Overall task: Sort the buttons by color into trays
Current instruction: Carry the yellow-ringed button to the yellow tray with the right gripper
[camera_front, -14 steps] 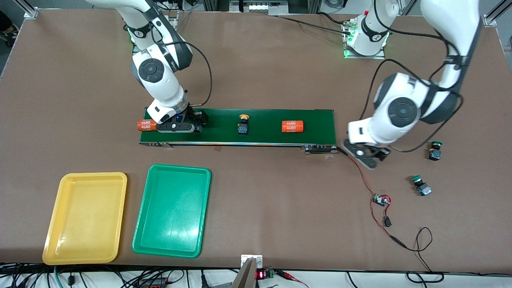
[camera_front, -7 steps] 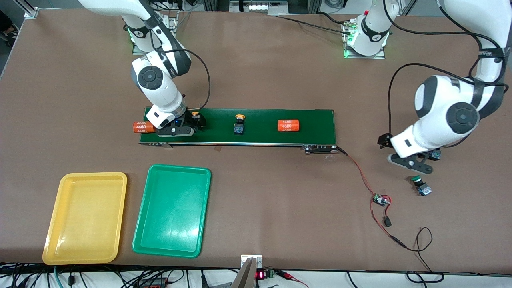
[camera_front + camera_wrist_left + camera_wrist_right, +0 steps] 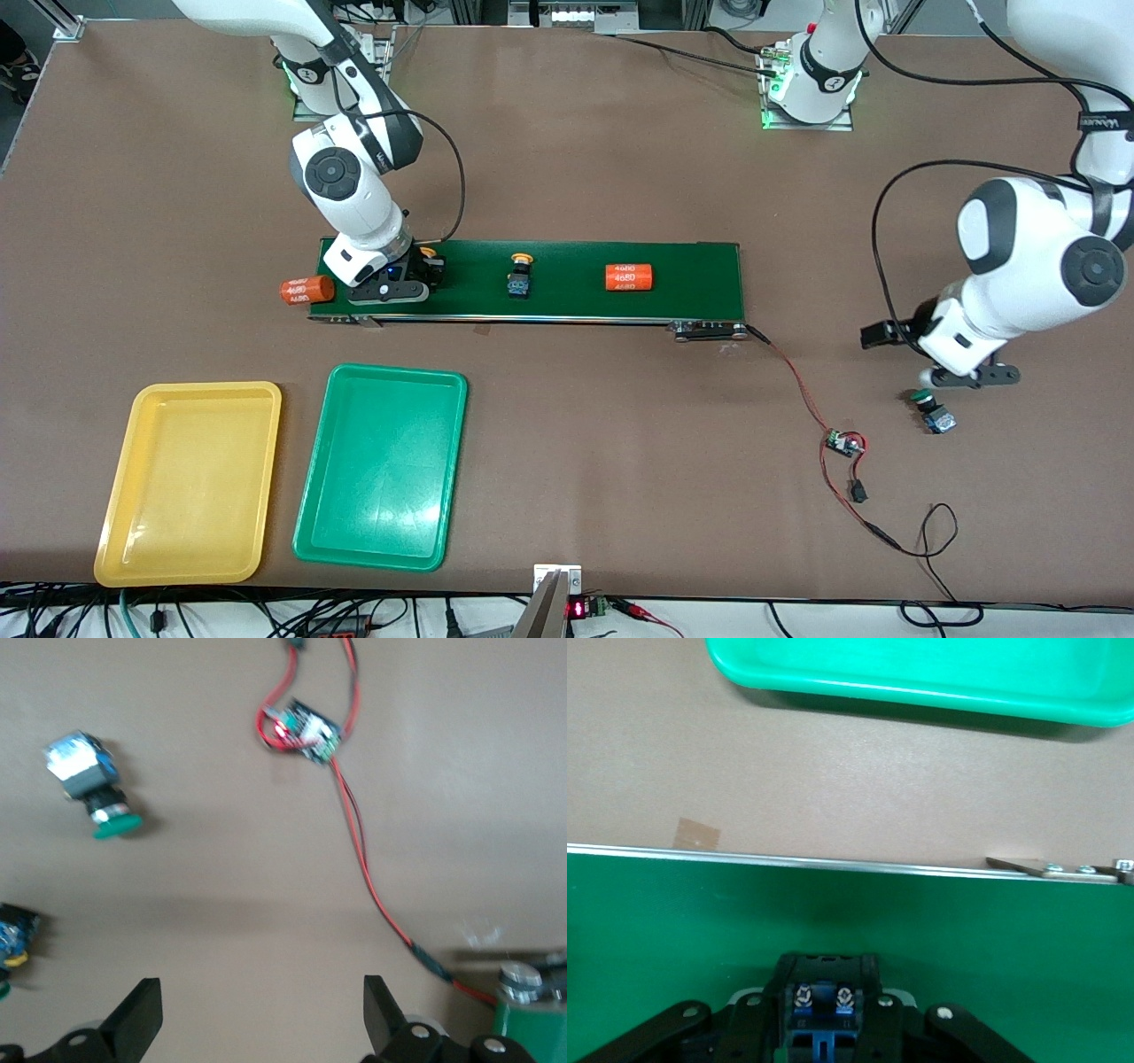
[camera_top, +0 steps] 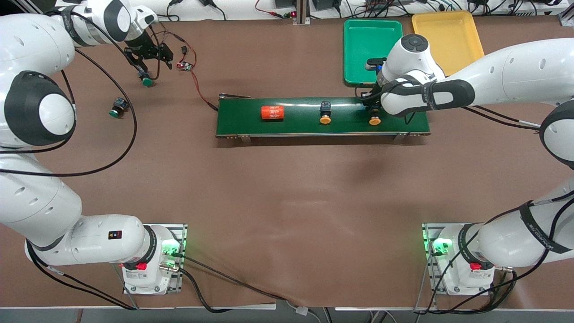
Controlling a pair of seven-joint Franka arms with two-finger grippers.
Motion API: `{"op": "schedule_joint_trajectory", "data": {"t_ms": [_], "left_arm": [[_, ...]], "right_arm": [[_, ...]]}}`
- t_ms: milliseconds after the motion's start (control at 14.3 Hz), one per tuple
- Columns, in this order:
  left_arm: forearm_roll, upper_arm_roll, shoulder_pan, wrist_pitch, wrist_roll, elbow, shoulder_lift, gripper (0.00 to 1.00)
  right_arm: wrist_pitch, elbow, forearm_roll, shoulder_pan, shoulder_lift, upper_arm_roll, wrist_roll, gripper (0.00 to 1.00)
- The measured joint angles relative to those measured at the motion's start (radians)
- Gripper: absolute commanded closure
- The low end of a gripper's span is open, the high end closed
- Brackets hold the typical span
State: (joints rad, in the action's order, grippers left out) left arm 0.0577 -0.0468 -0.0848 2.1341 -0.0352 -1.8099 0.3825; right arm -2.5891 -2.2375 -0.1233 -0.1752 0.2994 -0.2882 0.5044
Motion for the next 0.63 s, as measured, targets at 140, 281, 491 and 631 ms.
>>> {"op": "schedule_joint_trajectory", "data": {"t_ms": [140, 281, 491, 631], "left_arm": [[0.001, 0.014, -0.009, 0.0, -0.006, 0.065, 0.066, 0.0], [0.001, 0.017, -0.014, 0.002, -0.054, 0.108, 0.12, 0.0], [0.001, 0.032, -0.018, 0.003, -0.142, 0.14, 0.146, 0.0], [0.001, 0.044, -0.019, 0.002, -0.19, 0.143, 0.147, 0.0]], "right_arm": [[0.0, 0.005, 0.0, 0.0, 0.0, 0.009, -0.004, 0.95], [0.018, 0.035, -0.001, 0.0, -0.001, 0.022, -0.012, 0.95], [0.17, 0.15, -0.002, 0.0, -0.009, 0.05, -0.078, 0.95], [0.27, 0.241, -0.002, 0.002, -0.014, 0.083, -0.143, 0.94]]}}
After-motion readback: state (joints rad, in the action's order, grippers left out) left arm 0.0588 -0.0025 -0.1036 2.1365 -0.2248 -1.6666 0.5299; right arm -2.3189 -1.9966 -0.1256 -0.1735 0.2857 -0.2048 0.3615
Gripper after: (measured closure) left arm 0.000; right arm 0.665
